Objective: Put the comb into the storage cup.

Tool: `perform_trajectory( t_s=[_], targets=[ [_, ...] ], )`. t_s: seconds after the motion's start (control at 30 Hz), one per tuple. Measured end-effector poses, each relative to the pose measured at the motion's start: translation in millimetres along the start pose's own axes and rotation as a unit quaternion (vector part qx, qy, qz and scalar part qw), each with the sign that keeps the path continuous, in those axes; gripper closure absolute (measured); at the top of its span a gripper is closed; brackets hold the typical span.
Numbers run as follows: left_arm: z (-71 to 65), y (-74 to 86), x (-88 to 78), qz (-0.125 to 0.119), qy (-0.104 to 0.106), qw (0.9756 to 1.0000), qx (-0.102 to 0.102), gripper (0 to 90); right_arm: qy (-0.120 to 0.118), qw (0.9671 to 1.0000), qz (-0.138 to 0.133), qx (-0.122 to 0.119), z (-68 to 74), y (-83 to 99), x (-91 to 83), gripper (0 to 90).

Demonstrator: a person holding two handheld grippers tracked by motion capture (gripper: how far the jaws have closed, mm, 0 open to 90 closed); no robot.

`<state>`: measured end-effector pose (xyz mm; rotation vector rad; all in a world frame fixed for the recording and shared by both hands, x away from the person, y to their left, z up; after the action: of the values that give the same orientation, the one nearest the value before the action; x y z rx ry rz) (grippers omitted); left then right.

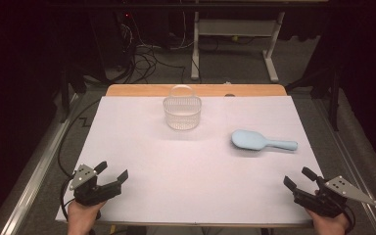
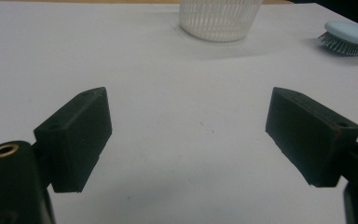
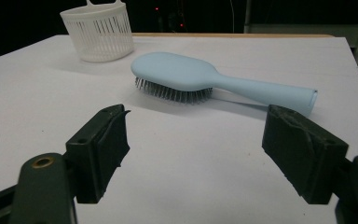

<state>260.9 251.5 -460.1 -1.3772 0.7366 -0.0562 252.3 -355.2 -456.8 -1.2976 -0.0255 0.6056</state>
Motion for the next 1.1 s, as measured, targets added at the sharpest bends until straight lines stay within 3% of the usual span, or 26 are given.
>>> perform_trajectory(
  t_s=[0.67,1.1],
  targets=[
    [-2.2,-0.1,-0.9,-0.003,0.004,1.0,0.003,13.8,-0.013,0.9999,-0.009,0.004,6.5,0.5,-6.5,23.0],
    [-2.9,-0.7,-0.1,-0.006,0.007,1.0,0.003,13.8,-0.009,0.9997,-0.021,0.0,6.8,-2.0,-11.4,23.2]
  ],
)
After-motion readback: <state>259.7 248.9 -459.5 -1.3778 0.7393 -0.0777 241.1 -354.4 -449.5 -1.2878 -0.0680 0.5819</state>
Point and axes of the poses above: each handheld gripper's, and its own axes: x roughly forward along the jaws, y roughly out of its underside, z roughly to its left, the point moved 1 cm from there along x, roughly forward along the jaws, and after that the axes turned 12 degrees about x, right-handed, at the moved point
